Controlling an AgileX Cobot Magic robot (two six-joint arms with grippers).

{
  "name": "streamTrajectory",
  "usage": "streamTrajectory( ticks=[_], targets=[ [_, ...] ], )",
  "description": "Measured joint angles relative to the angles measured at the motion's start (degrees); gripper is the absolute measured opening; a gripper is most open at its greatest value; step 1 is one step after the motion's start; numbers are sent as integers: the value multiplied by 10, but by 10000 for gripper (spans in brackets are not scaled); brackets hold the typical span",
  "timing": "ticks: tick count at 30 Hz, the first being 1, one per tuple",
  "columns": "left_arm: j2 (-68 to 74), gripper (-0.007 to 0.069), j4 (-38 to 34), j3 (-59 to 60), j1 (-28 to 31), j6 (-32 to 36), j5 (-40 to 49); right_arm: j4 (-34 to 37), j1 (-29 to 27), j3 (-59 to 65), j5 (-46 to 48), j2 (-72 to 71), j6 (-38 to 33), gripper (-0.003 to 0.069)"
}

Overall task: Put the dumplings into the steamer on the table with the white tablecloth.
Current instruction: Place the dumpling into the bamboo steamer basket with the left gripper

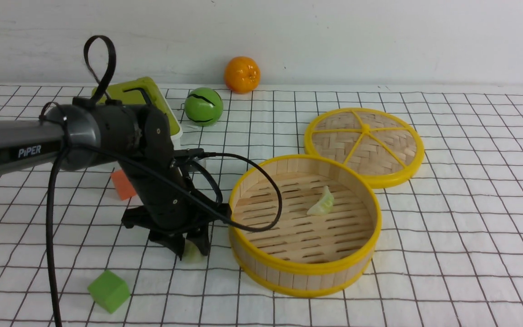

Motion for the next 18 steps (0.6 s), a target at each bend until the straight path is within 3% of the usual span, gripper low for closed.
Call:
streamTrajectory(
  ticks=[6, 11, 14, 18],
  targets=[
    [-55, 280, 2, -26, -11, 1, 35, 0, 0, 0, 0, 0, 0, 240],
    [-105, 280, 1, -97, -67, 10, 38, 0, 0, 0, 0, 0, 0, 240],
    [-92, 280, -7, -155, -117, 15, 31, 0, 0, 0, 0, 0, 0, 240],
    [-28, 280, -9, -193, -131, -10, 23, 0, 0, 0, 0, 0, 0, 240]
  ],
)
